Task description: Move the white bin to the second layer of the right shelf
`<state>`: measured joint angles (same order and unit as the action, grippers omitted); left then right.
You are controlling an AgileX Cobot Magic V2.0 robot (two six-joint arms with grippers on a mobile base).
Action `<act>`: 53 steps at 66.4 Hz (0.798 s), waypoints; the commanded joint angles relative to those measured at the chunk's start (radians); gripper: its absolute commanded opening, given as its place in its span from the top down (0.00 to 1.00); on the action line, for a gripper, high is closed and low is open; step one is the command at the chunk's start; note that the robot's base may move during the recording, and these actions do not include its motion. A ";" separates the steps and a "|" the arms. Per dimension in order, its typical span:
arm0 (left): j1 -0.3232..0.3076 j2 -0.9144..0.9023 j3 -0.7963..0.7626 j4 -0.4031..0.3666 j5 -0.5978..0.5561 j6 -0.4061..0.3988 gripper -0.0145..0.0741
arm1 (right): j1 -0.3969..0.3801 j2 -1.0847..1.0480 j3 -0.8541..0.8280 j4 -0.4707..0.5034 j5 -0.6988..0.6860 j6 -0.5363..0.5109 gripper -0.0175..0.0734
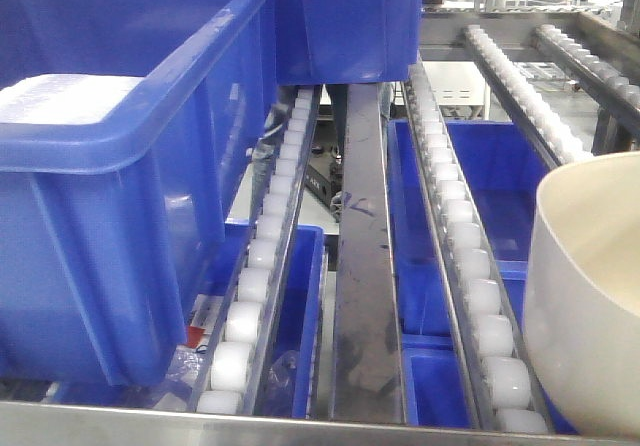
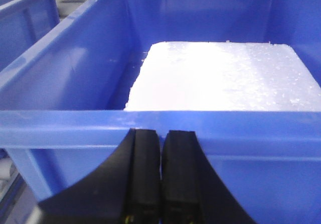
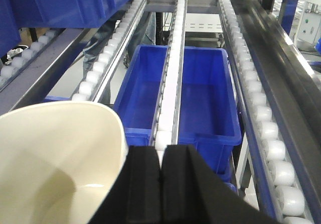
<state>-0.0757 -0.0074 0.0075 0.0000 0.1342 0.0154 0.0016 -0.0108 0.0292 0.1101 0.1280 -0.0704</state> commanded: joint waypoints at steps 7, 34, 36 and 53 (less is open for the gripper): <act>-0.003 -0.016 0.037 0.000 -0.086 -0.003 0.74 | -0.005 -0.020 -0.016 -0.008 -0.106 0.002 0.75; -0.003 -0.016 0.037 0.000 -0.086 -0.003 0.74 | -0.005 -0.020 -0.016 -0.008 -0.096 0.002 0.75; -0.003 -0.016 0.037 0.000 -0.086 -0.003 0.74 | -0.005 -0.020 -0.016 -0.009 -0.088 0.002 0.75; -0.003 -0.016 0.037 0.000 -0.086 -0.003 0.74 | -0.005 -0.015 -0.016 -0.044 0.191 -0.018 0.75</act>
<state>-0.0757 -0.0074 0.0075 0.0000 0.1342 0.0154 0.0016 -0.0108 0.0292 0.0768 0.3249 -0.0772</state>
